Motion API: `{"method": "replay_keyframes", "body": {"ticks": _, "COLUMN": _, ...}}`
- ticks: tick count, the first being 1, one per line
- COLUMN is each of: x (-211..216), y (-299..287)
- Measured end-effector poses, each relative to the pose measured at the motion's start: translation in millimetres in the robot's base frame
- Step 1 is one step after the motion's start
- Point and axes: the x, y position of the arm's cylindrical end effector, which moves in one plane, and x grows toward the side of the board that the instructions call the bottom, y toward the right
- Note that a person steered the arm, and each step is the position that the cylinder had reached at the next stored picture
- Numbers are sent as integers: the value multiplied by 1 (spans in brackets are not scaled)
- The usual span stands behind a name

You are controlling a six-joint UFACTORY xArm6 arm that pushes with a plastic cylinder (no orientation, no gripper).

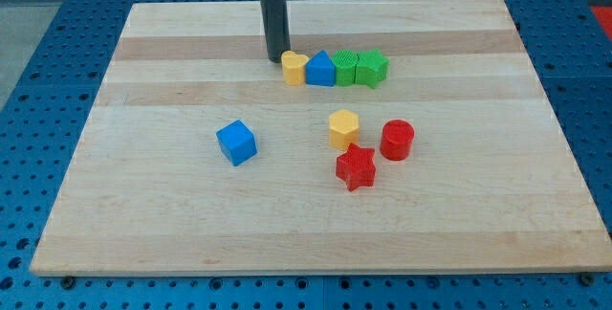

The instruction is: Push the blue cube slightly up

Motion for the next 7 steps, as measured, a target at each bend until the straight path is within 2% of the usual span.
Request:
{"method": "replay_keyframes", "body": {"ticks": 3, "x": -9, "y": 1}}
{"method": "replay_keyframes", "body": {"ticks": 5, "x": -19, "y": -38}}
{"method": "replay_keyframes", "body": {"ticks": 7, "x": -19, "y": -51}}
